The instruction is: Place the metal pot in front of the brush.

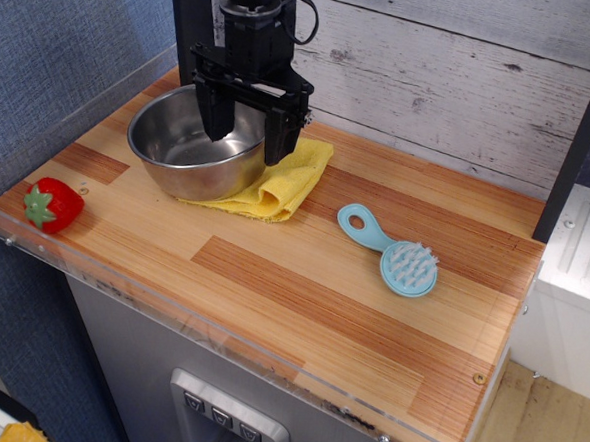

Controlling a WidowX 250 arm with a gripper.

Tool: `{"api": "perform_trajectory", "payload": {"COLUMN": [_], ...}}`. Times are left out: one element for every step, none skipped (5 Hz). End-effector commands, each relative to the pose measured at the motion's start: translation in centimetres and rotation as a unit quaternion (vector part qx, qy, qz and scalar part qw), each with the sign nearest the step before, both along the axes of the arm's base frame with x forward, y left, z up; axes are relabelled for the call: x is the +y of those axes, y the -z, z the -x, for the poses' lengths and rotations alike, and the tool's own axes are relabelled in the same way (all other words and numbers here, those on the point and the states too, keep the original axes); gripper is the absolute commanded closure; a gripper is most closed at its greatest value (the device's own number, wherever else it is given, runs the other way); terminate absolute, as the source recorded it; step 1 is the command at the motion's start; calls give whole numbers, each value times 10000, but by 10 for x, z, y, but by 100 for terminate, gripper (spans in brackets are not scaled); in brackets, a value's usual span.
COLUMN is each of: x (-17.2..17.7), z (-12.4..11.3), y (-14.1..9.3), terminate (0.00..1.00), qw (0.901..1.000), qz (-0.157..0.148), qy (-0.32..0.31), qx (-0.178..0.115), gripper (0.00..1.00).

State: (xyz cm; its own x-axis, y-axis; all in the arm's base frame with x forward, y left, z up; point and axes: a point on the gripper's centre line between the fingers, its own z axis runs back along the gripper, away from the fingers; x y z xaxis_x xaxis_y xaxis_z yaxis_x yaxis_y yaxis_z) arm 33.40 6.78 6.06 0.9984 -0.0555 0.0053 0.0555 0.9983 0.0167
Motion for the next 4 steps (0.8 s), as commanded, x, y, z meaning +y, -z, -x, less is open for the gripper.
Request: {"api": "perform_trajectory", "payload": {"x": [-5,-4,-3,-2], "z": [-1,0,1,3], "y": [6,7,6,3], "terminate": [0,0,0,0], "qw": [9999,9999,9999,9999], "qz": [-82,-90,-129,-98], "qy": [113,98,85,71], "qx": [-1,-11,25,7], "gripper": [100,100,100,100]}}
